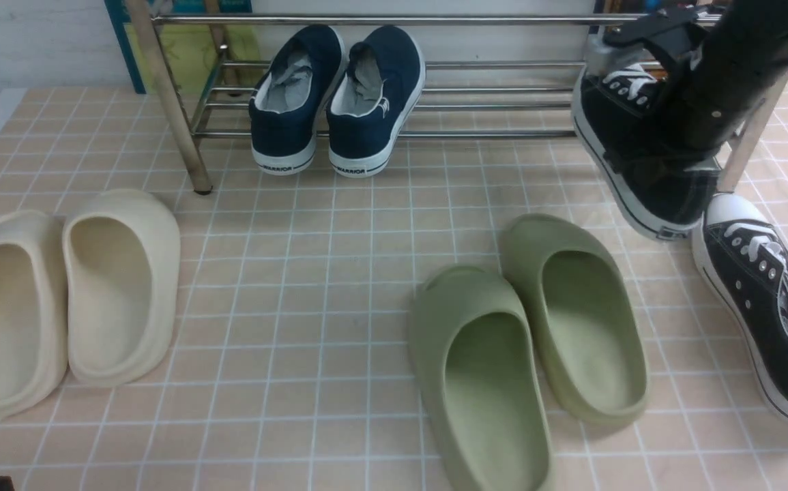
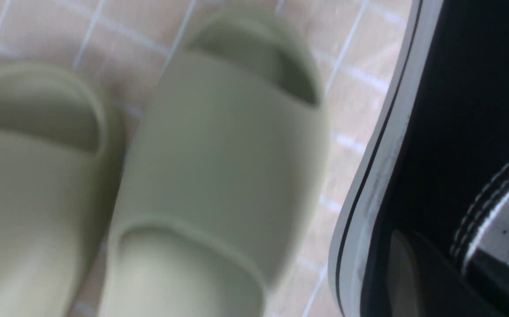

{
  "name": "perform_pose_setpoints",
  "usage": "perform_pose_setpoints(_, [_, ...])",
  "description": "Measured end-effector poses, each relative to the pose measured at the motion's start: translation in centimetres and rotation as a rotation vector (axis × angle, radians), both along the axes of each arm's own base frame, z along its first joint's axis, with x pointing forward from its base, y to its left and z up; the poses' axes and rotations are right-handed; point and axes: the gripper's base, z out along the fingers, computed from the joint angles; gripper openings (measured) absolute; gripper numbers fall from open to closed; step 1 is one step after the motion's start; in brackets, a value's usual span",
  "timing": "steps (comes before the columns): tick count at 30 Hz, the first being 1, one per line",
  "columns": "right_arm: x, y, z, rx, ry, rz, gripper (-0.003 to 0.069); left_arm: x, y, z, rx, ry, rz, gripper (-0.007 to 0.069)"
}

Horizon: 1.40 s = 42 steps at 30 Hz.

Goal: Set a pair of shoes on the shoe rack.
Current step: Use the right arm to put a shoe into the shoe rack, then use the right arm to grab the shoe closest to it

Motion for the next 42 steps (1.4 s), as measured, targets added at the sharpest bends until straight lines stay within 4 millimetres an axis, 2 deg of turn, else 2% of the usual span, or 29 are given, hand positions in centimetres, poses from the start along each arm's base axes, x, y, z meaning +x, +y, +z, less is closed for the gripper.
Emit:
perform_pose_setpoints(1, [0.3,0.1,0.0,0.001,-0.005,0.001,-0.0001,0.0,0.0,0.0,0.0,0.0,0.0,0.0237])
perform_pose_setpoints(4, [3.0,0.7,-0.2,0.006,-0.04,0.011,-0.0001,0.0,0.0,0.0,0.0,0.0,0.0,0.0237])
perform_pose_setpoints(5, [3.1,0.8,-0.2,0.006,-0.042,0.011,-0.0001,0.0,0.0,0.0,0.0,0.0,0.0,0.0237])
perform_pose_setpoints(6, [4.2,1.0,-0.3,0.009,-0.061,0.015,-0.0001,0.0,0.0,0.0,0.0,0.0,0.0,0.0237])
perform_pose_setpoints(7, [4.3,1.1,-0.3,0.009,-0.063,0.015,-0.0001,0.0,0.0,0.0,0.0,0.0,0.0,0.0237])
perform_pose_setpoints(11, [6.9,1.7,-0.7,0.024,-0.132,0.016,-0.0001,0.0,0.0,0.0,0.0,0.0,0.0,0.0237])
perform_pose_setpoints(18, [8.7,2.1,-1.7,0.04,-0.208,0.014,0.0018,0.0,0.0,0.0,0.0,0.0,0.0,0.0237])
perform_pose_setpoints(22, [9.3,2.2,-2.3,0.016,-0.237,0.017,0.0087,0.0,0.0,0.0,0.0,0.0,0.0,0.0237])
perform_pose_setpoints(23, [9.4,2.3,-2.1,0.017,-0.259,0.019,0.0131,0.0,0.0,0.0,0.0,0.0,0.0,0.0237])
perform_pose_setpoints(26, [8.9,2.3,-1.3,0.027,-0.241,0.02,0.0258,0.0,0.0,0.0,0.0,0.0,0.0,0.0237])
perform_pose_setpoints(27, [8.8,2.3,-1.2,0.025,-0.234,0.021,0.0265,0.0,0.0,0.0,0.0,0.0,0.0,0.0237])
perform_pose_setpoints(29, [7.9,2.3,0.0,0.047,-0.194,0.022,0.0358,0.0,0.0,0.0,0.0,0.0,0.0,0.0237])
perform_pose_setpoints(31, [7.0,2.3,1.2,0.063,-0.154,0.026,0.041,0.0,0.0,0.0,0.0,0.0,0.0,0.0237])
perform_pose_setpoints(37, [3.7,1.6,4.8,0.068,-0.09,0.004,0.0455,0.0,0.0,0.0,0.0,0.0,0.0,0.0237])
perform_pose_setpoints(39, [2.7,1.3,5.1,0.062,-0.07,-0.015,0.0455,0.0,0.0,0.0,0.0,0.0,0.0,0.0237])
perform_pose_setpoints(40, [1.2,0.8,5.0,0.052,-0.032,-0.026,0.0452,0.0,0.0,0.0,0.0,0.0,0.0,0.0237])
perform_pose_setpoints(42, [0.0,0.5,4.8,0.042,0.001,-0.031,0.0449,0.0,0.0,0.0,0.0,0.0,0.0,0.0237])
